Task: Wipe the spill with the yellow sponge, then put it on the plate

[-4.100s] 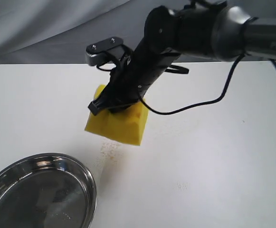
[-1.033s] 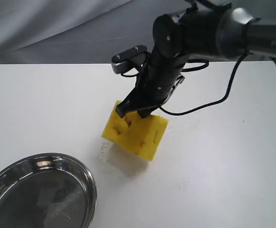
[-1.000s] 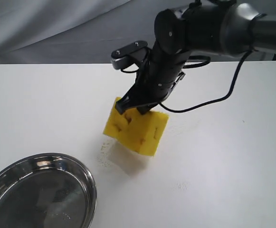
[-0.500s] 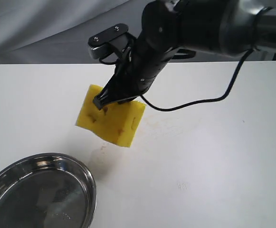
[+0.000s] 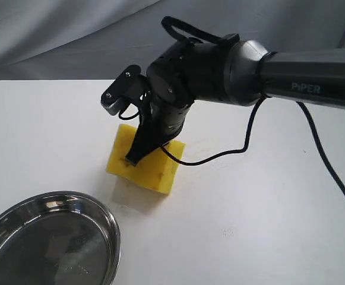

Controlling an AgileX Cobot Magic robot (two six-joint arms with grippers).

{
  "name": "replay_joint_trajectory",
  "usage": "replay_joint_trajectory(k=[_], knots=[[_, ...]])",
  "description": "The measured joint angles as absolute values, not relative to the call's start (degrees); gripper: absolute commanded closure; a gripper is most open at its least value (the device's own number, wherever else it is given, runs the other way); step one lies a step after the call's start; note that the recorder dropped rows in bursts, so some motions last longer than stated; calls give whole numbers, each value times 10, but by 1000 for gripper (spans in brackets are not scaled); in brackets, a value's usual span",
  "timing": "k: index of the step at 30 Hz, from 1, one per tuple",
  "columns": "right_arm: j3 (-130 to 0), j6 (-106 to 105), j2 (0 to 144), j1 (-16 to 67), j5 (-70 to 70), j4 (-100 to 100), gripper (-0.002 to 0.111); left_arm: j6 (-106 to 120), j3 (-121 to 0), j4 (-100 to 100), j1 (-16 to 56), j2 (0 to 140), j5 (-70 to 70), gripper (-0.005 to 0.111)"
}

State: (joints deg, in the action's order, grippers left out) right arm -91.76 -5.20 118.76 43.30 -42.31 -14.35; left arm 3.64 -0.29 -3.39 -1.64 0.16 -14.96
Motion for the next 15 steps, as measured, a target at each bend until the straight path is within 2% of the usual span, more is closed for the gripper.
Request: replay_joint_trajectory(k=[4, 10, 15], knots=[[-918, 42, 1190, 444, -457, -307, 108, 36, -3, -34, -16, 2, -150, 107], [-916, 36, 1193, 466, -458, -249, 108, 36, -3, -34, -16, 2, -150, 107], [-898, 8, 1193, 516, -450, -185, 108, 36, -3, -34, -16, 2, -150, 107]])
